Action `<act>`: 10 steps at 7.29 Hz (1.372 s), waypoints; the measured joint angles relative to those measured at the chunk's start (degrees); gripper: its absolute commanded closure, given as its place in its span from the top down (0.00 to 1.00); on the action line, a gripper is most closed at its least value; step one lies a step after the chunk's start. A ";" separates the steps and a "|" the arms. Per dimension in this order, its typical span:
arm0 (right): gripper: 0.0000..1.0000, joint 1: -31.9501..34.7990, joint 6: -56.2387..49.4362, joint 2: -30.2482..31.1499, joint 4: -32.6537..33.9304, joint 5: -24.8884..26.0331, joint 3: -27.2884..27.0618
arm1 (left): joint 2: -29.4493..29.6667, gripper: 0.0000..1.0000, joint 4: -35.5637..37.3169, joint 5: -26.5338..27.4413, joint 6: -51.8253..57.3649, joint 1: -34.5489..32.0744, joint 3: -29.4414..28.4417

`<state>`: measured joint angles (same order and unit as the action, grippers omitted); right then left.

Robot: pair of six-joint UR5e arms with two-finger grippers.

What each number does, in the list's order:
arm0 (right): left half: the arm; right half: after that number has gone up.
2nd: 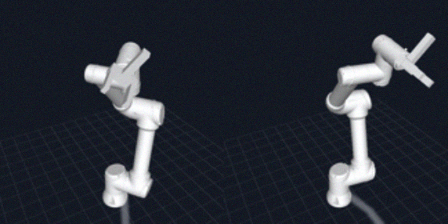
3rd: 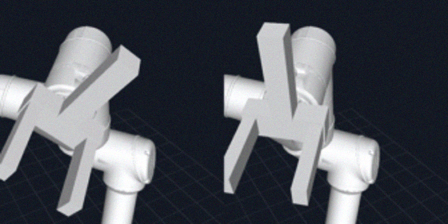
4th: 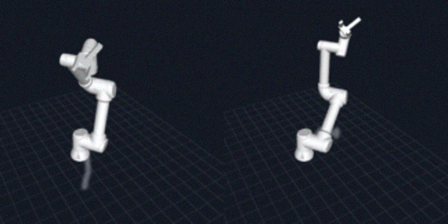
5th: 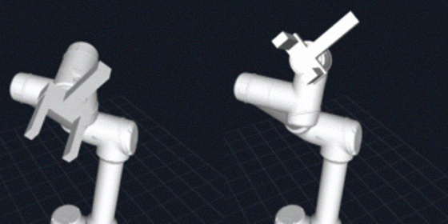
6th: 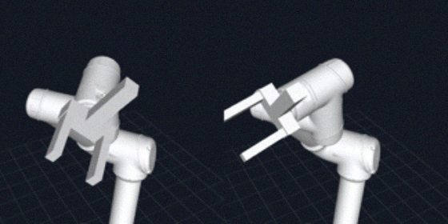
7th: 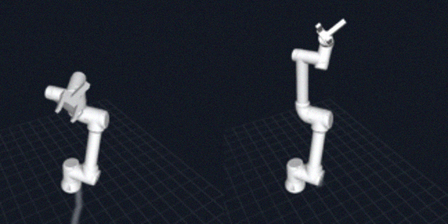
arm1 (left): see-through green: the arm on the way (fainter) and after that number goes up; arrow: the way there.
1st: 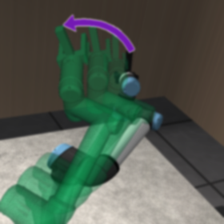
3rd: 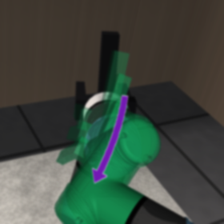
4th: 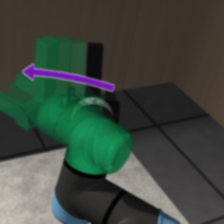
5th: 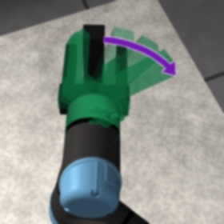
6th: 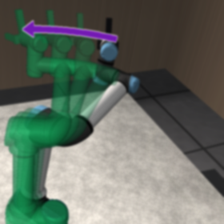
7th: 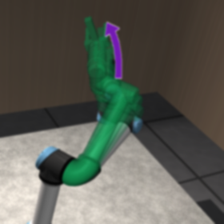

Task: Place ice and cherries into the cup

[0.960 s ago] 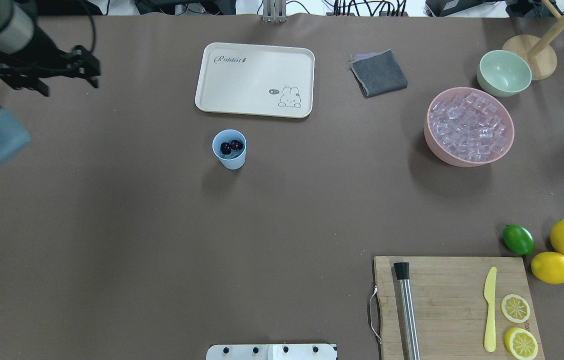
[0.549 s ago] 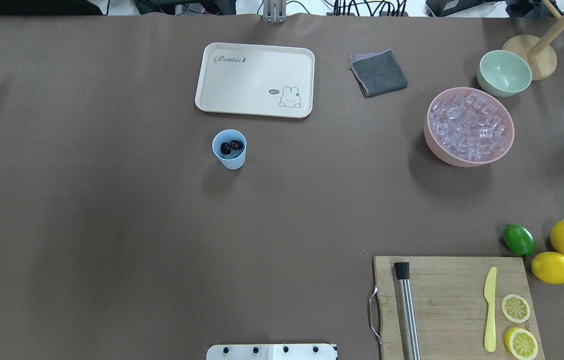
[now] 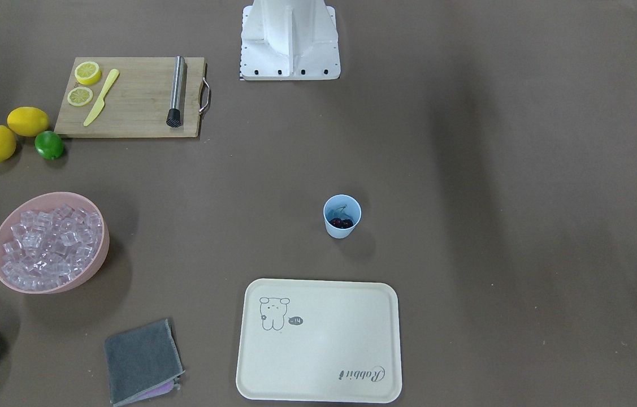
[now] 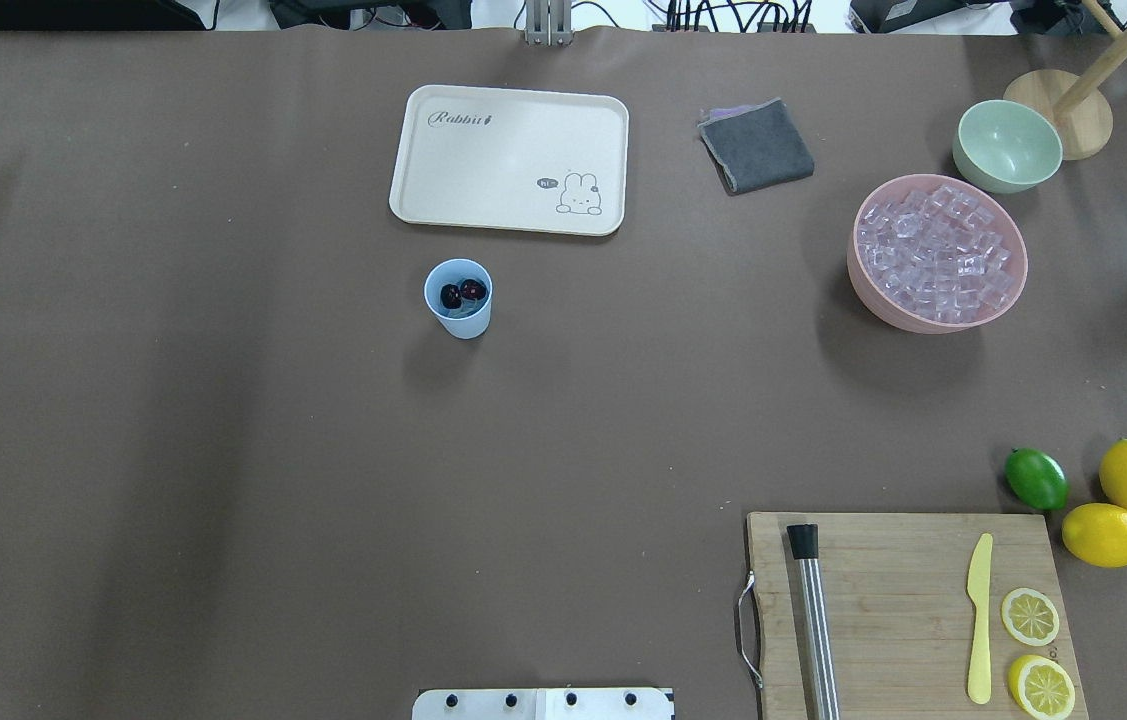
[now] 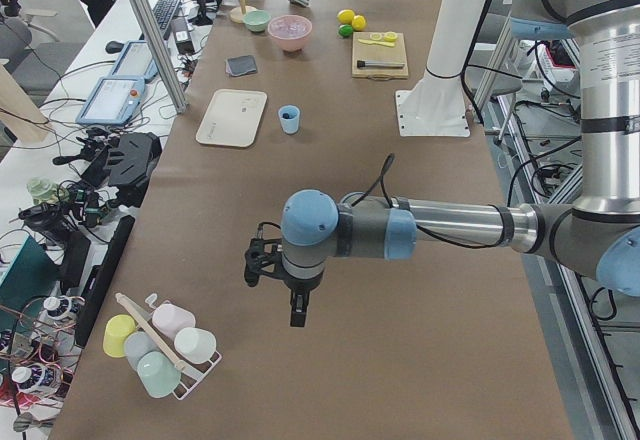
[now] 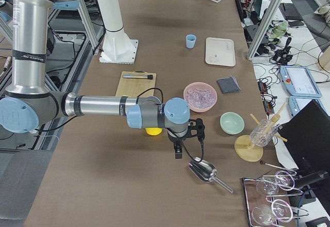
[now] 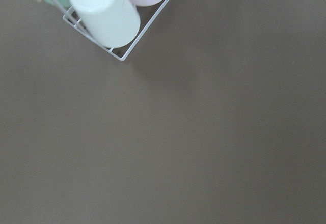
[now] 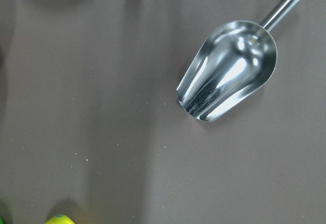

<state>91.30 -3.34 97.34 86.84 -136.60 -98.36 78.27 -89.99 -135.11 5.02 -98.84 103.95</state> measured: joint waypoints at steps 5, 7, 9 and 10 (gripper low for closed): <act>1.00 -0.06 0.66 0.20 0.14 -0.90 -0.71 | 11.67 0.98 -1.13 0.03 0.77 -1.24 -12.96; 1.00 -0.06 0.70 0.27 0.24 -0.95 -0.75 | 11.33 0.98 -2.24 -0.08 0.79 -1.13 -15.56; 0.99 -0.05 0.71 0.41 0.26 -1.03 -0.80 | 9.83 0.98 -6.59 0.05 -3.98 -0.56 -14.23; 0.99 -0.04 0.75 0.56 0.30 -1.06 -0.83 | 8.47 0.98 -9.05 0.07 -6.73 0.41 -13.15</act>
<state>91.26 -2.59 97.90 87.14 -137.66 -99.20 86.74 -99.03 -135.04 -1.71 -98.43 90.80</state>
